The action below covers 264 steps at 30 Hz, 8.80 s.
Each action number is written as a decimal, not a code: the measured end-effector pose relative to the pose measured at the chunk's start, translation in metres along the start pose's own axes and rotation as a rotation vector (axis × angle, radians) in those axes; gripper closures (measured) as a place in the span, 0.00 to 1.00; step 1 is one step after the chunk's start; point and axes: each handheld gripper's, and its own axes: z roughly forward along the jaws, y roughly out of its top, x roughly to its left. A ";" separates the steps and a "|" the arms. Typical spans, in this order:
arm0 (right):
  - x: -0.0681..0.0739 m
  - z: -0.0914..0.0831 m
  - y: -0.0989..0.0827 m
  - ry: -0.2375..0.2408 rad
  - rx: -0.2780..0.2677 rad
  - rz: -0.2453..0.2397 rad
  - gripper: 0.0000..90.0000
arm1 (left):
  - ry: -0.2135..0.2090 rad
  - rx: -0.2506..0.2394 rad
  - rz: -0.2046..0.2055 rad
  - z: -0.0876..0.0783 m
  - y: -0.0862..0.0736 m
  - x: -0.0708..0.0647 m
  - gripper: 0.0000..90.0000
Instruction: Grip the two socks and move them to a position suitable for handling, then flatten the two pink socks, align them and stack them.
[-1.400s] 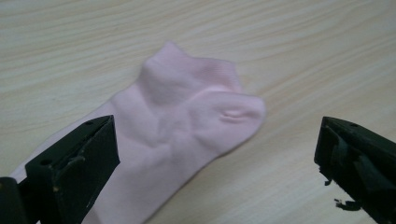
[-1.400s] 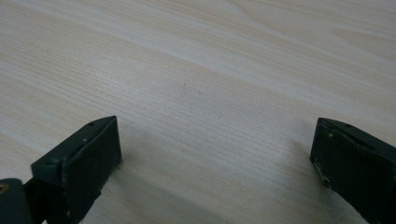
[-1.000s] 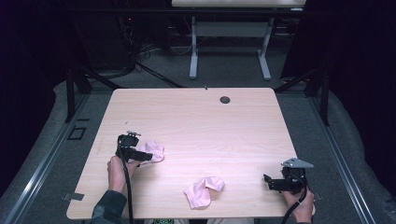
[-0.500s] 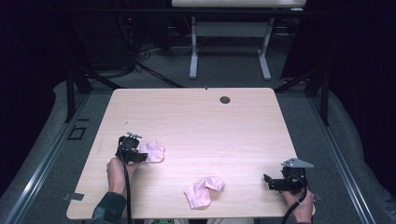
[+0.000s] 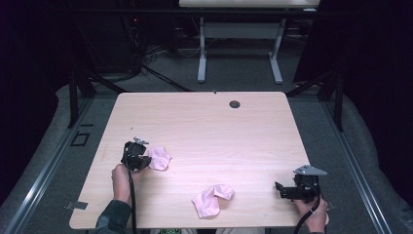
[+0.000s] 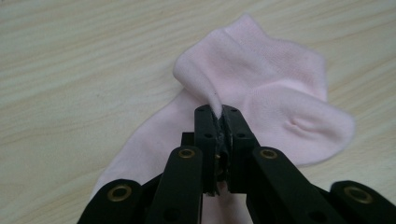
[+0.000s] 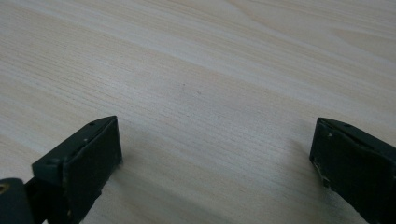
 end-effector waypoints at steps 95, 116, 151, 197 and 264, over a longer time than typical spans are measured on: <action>0.081 -0.034 0.019 0.190 0.097 0.054 0.00 | -0.376 0.006 0.520 -0.030 0.029 -0.191 0.19; 0.096 -0.029 0.019 0.211 0.124 0.047 0.09 | -0.394 0.099 0.688 -0.001 0.037 -0.242 0.95; 0.162 -0.027 0.077 0.087 -0.010 -0.269 0.98 | -0.390 -0.290 0.291 -0.041 0.051 -0.192 0.90; 0.170 0.018 0.055 0.314 0.218 -0.264 0.89 | -0.272 -0.019 0.199 -0.025 -0.059 -0.133 0.86; 0.107 0.026 0.114 0.253 0.158 -0.199 0.17 | -0.230 -0.102 0.110 -0.015 0.004 -0.092 0.14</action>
